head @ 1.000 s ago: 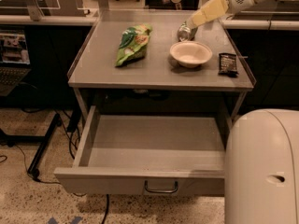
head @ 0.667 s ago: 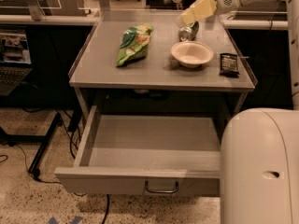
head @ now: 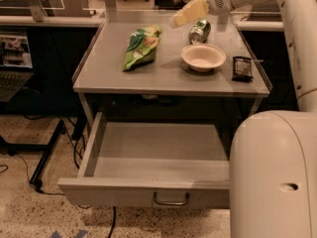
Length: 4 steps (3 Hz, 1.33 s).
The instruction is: Place green rice chip bag into top drawer
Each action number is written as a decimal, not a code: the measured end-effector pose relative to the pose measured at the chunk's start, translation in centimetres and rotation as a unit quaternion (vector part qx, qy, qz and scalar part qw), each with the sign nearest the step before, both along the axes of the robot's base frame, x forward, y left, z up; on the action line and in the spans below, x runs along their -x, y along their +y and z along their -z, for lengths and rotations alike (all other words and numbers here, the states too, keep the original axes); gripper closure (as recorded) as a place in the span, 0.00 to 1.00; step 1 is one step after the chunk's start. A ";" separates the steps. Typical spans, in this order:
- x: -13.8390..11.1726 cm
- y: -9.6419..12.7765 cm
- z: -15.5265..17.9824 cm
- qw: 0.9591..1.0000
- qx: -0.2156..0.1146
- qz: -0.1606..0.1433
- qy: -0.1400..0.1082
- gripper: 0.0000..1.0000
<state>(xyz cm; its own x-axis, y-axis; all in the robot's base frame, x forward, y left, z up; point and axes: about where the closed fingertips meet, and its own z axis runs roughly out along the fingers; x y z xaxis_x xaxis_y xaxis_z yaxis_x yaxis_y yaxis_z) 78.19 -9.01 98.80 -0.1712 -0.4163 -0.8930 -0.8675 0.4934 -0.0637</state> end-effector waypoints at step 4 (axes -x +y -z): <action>-3.0 1.8 1.9 0.996 -0.066 0.063 -0.017 0.00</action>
Offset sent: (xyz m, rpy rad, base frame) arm -0.0027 -0.0123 0.0020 0.0369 -0.0240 -0.0884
